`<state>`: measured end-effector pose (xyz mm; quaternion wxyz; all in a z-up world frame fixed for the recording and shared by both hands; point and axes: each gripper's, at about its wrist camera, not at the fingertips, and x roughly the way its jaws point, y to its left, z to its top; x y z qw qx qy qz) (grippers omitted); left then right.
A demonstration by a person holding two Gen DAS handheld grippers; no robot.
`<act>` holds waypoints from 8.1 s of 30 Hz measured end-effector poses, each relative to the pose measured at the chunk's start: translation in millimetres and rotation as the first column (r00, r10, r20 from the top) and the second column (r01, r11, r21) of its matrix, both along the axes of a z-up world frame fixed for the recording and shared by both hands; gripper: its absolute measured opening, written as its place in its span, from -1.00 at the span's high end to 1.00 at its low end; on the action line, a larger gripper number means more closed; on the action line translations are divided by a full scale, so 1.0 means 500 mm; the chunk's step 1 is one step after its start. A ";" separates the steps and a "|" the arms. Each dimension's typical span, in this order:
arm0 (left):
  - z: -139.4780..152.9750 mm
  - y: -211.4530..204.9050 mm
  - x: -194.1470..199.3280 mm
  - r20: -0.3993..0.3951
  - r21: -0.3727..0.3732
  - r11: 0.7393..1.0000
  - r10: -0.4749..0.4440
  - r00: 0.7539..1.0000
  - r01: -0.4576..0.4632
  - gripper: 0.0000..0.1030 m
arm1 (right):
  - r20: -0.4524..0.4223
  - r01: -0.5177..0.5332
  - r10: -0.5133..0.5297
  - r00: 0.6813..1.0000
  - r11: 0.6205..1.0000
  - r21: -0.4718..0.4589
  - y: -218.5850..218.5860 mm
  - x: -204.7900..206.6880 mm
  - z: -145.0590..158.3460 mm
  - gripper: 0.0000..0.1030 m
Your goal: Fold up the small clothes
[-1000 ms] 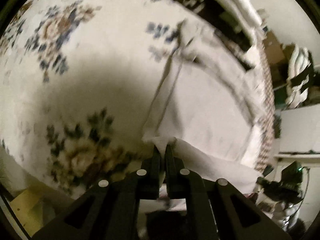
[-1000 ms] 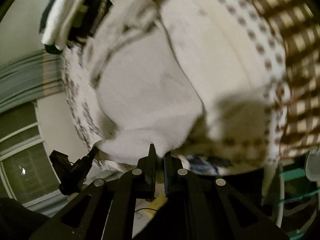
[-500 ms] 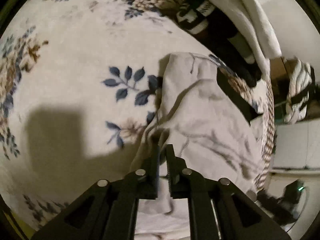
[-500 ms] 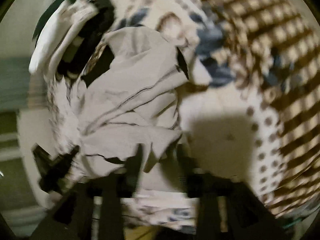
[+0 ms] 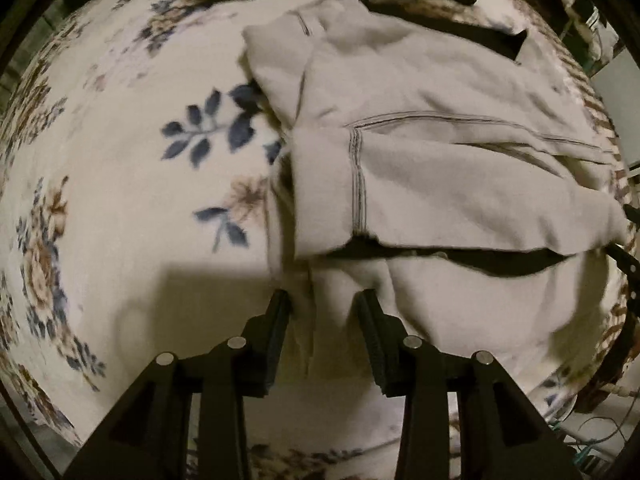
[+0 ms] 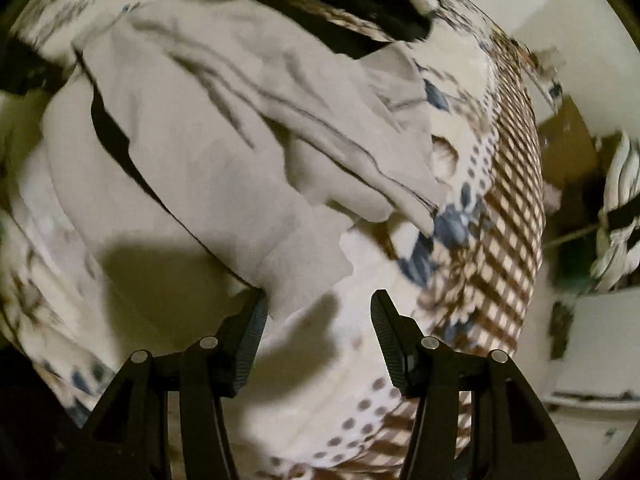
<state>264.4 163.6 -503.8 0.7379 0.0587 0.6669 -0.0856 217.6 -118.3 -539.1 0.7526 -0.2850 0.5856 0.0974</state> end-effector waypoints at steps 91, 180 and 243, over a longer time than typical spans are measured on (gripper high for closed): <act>0.176 0.069 0.273 0.365 -0.345 0.910 0.355 0.861 -0.229 0.98 | 0.024 0.402 -0.524 0.851 0.680 0.613 -0.153 0.356 0.168 0.88; 0.089 0.107 0.009 -0.014 -0.332 0.862 0.402 0.915 -0.384 0.06 | -0.347 0.725 -0.675 0.651 0.418 0.548 -0.180 0.171 0.109 0.21; 0.069 0.120 -0.097 -0.055 -0.273 0.878 0.394 0.917 -0.394 0.49 | -0.638 0.844 -0.692 0.337 -0.078 0.531 -0.210 -0.113 -0.029 -0.25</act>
